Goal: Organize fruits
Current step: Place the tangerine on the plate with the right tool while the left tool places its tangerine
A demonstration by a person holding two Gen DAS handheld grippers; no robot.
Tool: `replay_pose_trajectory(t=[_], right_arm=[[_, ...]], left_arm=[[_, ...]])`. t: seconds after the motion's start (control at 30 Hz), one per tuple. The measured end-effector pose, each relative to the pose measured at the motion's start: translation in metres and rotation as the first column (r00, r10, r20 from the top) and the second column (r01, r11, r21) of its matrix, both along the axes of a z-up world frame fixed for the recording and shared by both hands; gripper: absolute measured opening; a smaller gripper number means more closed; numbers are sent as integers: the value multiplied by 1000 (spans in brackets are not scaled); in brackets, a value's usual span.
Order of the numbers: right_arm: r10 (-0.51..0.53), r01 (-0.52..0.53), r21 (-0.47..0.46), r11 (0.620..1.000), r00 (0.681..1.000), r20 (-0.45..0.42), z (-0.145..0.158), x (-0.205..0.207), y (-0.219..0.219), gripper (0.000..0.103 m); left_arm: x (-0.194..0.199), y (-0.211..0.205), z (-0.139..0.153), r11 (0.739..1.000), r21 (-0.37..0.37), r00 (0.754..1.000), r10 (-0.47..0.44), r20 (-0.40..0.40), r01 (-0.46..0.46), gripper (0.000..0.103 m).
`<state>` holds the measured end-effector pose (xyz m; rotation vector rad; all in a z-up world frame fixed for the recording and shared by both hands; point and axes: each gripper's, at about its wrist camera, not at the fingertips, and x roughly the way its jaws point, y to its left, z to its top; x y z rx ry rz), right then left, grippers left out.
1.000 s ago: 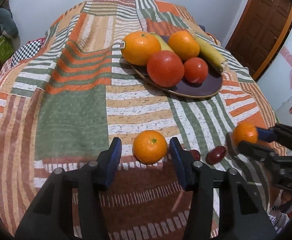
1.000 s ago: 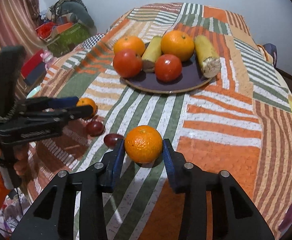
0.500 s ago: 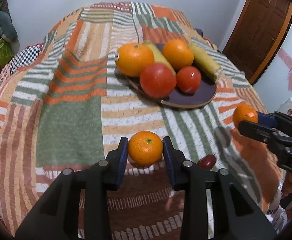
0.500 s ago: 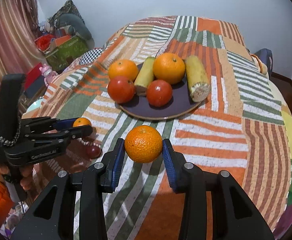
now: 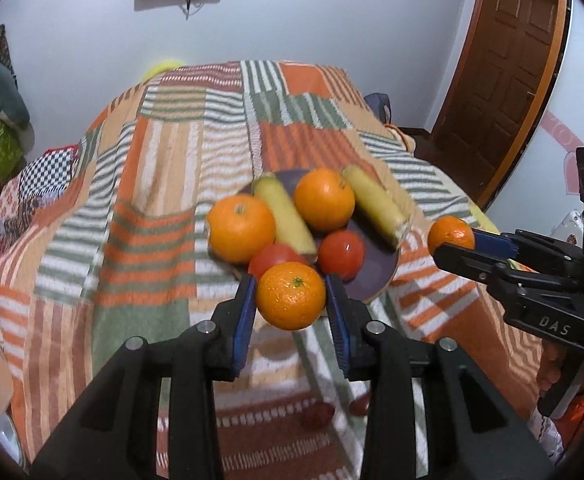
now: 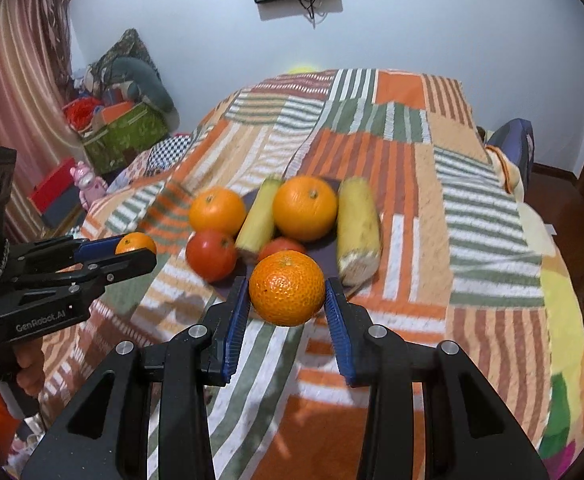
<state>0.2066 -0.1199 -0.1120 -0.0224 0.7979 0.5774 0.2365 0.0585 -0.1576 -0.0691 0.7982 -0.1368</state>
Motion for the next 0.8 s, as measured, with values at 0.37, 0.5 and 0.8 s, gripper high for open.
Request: replay_pose_trajectory(t=[0.37, 0.5, 0.8], right_arm=[[-6, 5, 18, 1000, 999, 34, 5, 38, 9, 35], [2, -2, 1, 1000, 1000, 25, -3, 50, 14, 35], [29, -30, -41, 999, 999, -17, -26, 65, 23, 35]], left_arm=[[49, -13, 12, 1000, -23, 999, -21, 38, 21, 35], [67, -13, 6, 999, -37, 999, -18, 29, 19, 35], [92, -12, -23, 999, -32, 999, -10, -35, 9, 35]])
